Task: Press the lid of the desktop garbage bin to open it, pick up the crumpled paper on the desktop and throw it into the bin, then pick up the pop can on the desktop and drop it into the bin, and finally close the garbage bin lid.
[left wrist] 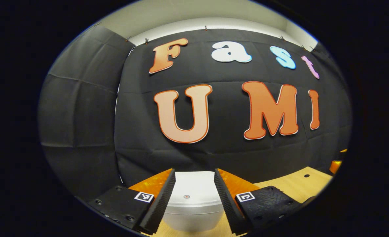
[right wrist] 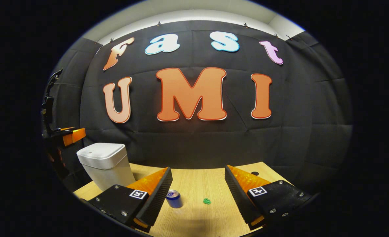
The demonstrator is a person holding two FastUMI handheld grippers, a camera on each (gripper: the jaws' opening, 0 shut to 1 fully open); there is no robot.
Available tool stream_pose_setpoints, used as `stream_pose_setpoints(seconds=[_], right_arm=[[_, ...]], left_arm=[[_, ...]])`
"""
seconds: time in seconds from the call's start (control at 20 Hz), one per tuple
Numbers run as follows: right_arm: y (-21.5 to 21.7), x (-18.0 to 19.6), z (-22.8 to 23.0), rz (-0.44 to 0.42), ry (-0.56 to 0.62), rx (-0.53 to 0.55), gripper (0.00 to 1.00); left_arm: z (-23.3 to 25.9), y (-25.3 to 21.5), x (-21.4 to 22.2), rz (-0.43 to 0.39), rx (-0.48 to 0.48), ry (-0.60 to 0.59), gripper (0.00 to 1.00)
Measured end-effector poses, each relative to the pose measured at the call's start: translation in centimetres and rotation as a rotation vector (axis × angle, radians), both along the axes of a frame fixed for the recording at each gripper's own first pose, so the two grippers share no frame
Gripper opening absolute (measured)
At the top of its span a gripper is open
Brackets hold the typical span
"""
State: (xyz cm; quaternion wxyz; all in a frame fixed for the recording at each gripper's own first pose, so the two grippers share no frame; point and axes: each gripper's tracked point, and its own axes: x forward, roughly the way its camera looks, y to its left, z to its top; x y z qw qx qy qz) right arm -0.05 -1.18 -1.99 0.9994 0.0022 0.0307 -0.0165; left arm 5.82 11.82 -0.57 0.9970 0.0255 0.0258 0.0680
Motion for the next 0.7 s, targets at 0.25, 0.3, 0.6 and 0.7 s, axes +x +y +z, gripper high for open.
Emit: stream_pose_setpoints(seconds=[0.25, 0.3, 0.6, 0.7], right_arm=[[-0.1, -0.3, -0.2, -0.004, 0.000, -0.005, 0.95], [-0.3, -0.4, -0.3, -0.006, 0.000, -0.007, 0.95], [-1.1, -0.5, -1.0, -0.024, 0.016, -0.015, 0.96], [-1.2, -0.4, -1.3, -0.028, 0.024, -0.012, 0.95]], left_arm=[[-4.1, 1.6, 2.4, -0.051, -0.093, 0.139, 0.23], [-5.3, 2.3, 3.1, -0.036, -0.098, 0.177, 0.12], [-9.9, 2.2, 3.6, -0.050, -0.171, 0.325, 0.00], [-10.1, 2.2, 4.0, -0.056, -0.150, 0.339, 0.00]])
